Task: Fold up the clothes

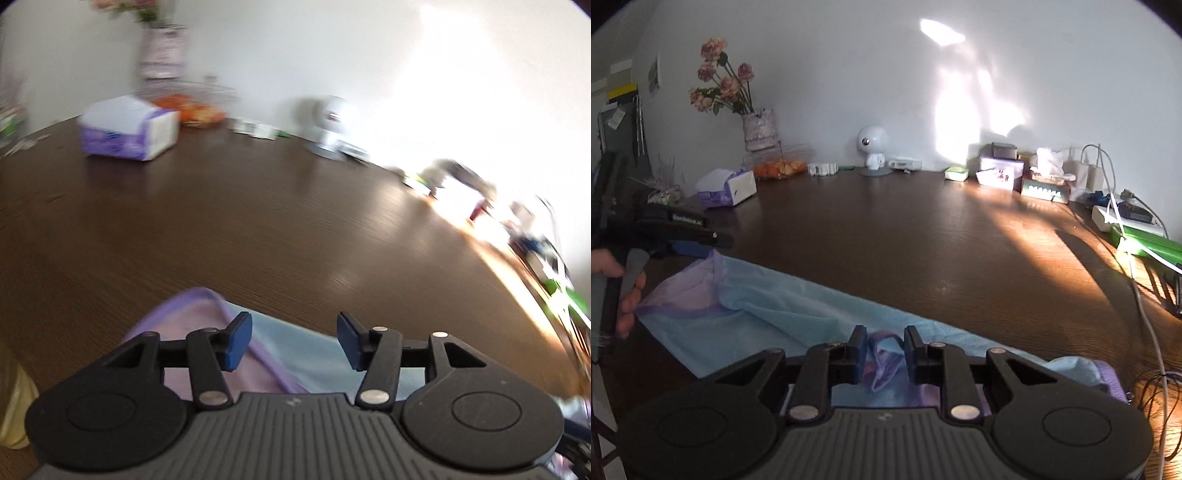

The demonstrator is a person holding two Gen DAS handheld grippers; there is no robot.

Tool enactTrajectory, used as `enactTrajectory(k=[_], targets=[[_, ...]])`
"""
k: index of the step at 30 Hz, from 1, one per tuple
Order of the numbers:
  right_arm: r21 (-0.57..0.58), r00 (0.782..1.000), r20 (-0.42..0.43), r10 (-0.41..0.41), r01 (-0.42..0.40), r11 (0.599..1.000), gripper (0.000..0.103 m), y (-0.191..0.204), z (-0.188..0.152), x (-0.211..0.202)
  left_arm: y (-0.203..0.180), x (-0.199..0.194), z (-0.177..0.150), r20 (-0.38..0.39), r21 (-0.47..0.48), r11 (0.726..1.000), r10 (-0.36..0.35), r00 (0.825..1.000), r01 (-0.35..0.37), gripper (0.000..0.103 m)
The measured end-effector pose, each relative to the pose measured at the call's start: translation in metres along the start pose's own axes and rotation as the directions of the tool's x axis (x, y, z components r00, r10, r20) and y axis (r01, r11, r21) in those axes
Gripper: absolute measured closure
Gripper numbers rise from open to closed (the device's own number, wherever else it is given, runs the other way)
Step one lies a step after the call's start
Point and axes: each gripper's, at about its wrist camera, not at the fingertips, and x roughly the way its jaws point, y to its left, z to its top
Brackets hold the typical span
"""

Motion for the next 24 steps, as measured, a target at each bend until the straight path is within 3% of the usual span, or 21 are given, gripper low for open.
enactTrajectory(k=[2, 3, 5, 7, 10, 13, 15, 16, 18, 20, 24], targets=[[-0.009, 0.998, -0.067, -0.008, 0.008, 1.000, 0.085, 0.002, -0.007, 0.008, -0.019, -0.006, -0.010, -0.019, 0.097, 0.994, -0.051, 0.999, 0.053, 0.047], [-0.016, 0.997, -0.078, -0.005, 0.004, 1.000, 0.085, 0.002, -0.012, 0.005, -0.028, -0.008, -0.016, -0.034, 0.167, 0.981, -0.096, 0.995, 0.101, 0.040], [-0.009, 0.999, -0.054, 0.004, -0.004, 1.000, 0.085, -0.001, -0.017, -0.010, -0.043, -0.014, -0.028, -0.051, 0.282, 0.937, -0.203, 0.978, 0.209, 0.039], [0.005, 1.000, -0.015, 0.001, -0.001, 1.000, 0.084, -0.004, -0.020, -0.028, -0.052, -0.020, -0.038, -0.068, 0.364, 0.878, -0.308, 0.949, 0.310, 0.036], [-0.006, 1.000, 0.020, 0.003, -0.003, 1.000, 0.074, -0.008, -0.015, -0.036, -0.059, -0.015, -0.043, -0.080, 0.418, 0.851, -0.316, 0.945, 0.320, 0.035], [-0.012, 1.000, 0.001, 0.028, -0.028, 1.000, 0.074, -0.008, -0.008, -0.022, -0.066, -0.006, -0.046, -0.116, 0.459, 0.820, -0.326, 0.938, 0.342, 0.036], [-0.046, 0.999, -0.031, 0.025, -0.027, 0.999, 0.074, -0.004, -0.002, -0.013, -0.070, -0.001, -0.048, -0.144, 0.486, 0.801, -0.322, 0.936, 0.351, 0.046], [-0.063, 0.999, -0.046, 0.024, -0.027, 0.998, 0.074, -0.002, 0.000, -0.008, -0.069, 0.000, -0.049, -0.157, 0.484, 0.799, -0.322, 0.934, 0.357, 0.050], [-0.124, 0.998, -0.059, 0.032, -0.039, 0.992, 0.074, 0.003, 0.005, -0.004, -0.065, 0.000, -0.049, -0.163, 0.471, 0.806, -0.319, 0.934, 0.358, 0.070], [-0.211, 0.998, -0.056, 0.030, -0.041, 0.977, 0.099, 0.009, 0.008, -0.007, -0.056, -0.002, -0.046, -0.156, 0.448, 0.822, -0.315, 0.936, 0.351, 0.081], [-0.464, 0.996, 0.056, 0.074, -0.040, 0.885, 0.100, 0.030, -0.003, -0.041, -0.040, -0.009, -0.040, -0.142, 0.405, 0.853, -0.298, 0.944, 0.330, 0.080]])
